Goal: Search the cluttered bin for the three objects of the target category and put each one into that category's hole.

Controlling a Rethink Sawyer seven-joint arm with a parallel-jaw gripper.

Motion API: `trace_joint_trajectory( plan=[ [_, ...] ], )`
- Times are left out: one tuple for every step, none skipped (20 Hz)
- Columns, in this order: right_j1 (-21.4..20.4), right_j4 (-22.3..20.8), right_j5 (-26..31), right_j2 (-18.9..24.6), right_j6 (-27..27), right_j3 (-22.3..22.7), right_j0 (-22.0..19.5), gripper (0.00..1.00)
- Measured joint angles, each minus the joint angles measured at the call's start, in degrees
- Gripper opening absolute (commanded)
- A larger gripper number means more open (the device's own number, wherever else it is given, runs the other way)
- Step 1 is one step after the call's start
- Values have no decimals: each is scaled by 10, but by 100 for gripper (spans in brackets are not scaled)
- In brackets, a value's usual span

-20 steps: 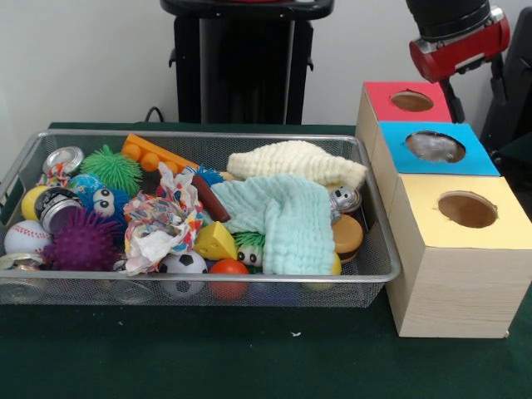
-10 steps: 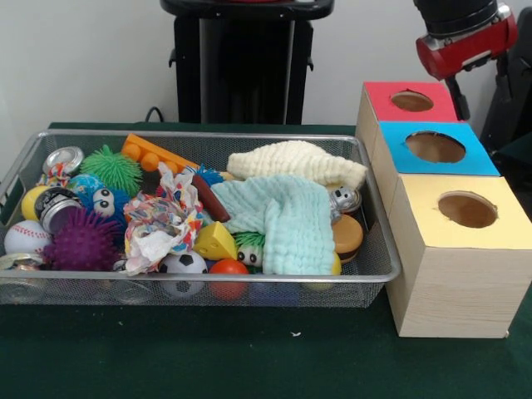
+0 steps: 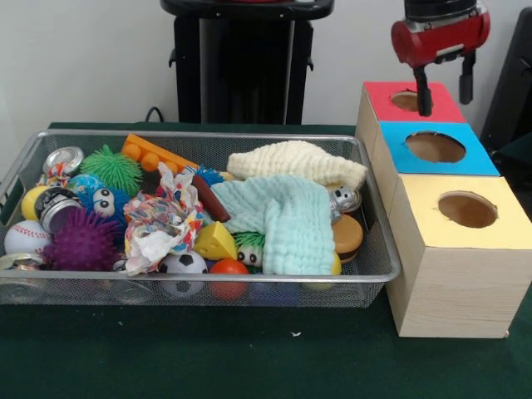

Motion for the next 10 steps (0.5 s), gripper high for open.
trace_joint_trajectory(
  plan=[
    [-2, -7, 0, -9, 0, -4, 5, 100],
    [-4, -15, 0, -19, 0, -7, 11, 100],
    [-7, -25, 0, -34, 0, -13, 18, 100],
    [-8, -30, 0, -40, 0, -15, 21, 100],
    [-11, -38, 0, -55, 0, -22, 26, 100],
    [-12, -42, 0, -62, 0, -26, 28, 100],
    [-13, -45, 0, -67, 0, -28, 28, 100],
    [-16, -49, 0, -75, 0, -32, 28, 100],
    [-18, -51, 0, -80, 0, -34, 27, 100],
    [-22, -52, 0, -89, 0, -38, 26, 100]
  ],
)
